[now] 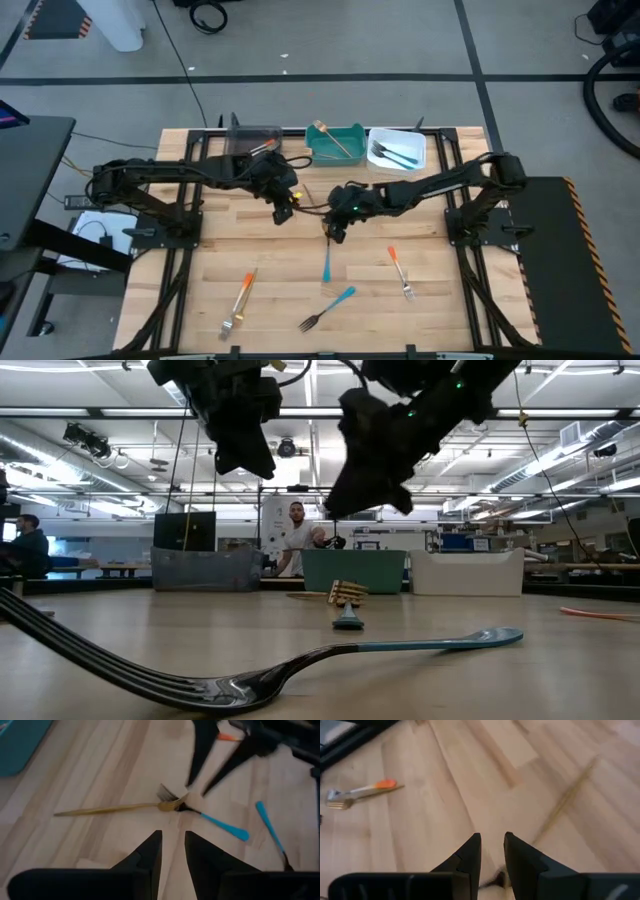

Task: Sort silverware by color (type)
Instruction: Put the top gold fork into the green bin

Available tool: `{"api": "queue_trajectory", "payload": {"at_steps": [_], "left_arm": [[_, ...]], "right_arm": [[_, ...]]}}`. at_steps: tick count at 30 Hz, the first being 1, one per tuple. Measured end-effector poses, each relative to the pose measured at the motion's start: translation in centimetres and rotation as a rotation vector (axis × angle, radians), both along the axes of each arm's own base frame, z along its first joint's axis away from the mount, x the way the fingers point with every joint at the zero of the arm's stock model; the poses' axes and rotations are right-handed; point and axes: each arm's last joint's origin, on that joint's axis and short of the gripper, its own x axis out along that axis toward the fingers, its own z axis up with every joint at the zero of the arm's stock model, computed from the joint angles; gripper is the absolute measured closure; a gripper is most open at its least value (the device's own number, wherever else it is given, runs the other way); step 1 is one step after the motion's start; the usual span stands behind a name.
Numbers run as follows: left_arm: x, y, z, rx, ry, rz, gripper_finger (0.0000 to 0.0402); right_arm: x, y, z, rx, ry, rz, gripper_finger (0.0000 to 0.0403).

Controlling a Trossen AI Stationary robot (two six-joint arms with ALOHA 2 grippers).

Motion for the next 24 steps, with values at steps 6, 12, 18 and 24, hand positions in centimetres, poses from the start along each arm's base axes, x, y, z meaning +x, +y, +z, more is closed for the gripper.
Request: {"api": "queue_trajectory", "payload": {"at_steps": [6, 12, 18, 24], "left_arm": [[-0.3, 1.0, -0.1, 0.016, 0.017, 0.048, 0.031], [-0.6, 1.7, -0.2, 0.021, 0.033, 0.073, 0.031], [-0.7, 1.8, -0.3, 0.028, 0.047, 0.073, 0.031], [-0.7, 1.8, -0.3, 0.038, 0.05, 0.067, 0.031]], "right_arm": [[0.8, 0.1, -2.3, 0.003, 0.047, 0.01, 0.0312], [1.1, 0.0, -4.6, 0.01, 0.127, 0.003, 0.0312], [1.3, 0.1, -6.1, 0.039, 0.166, -0.004, 0.0312], [1.5, 0.1, -7.7, 0.063, 0.216, -0.027, 0.0315]]}}
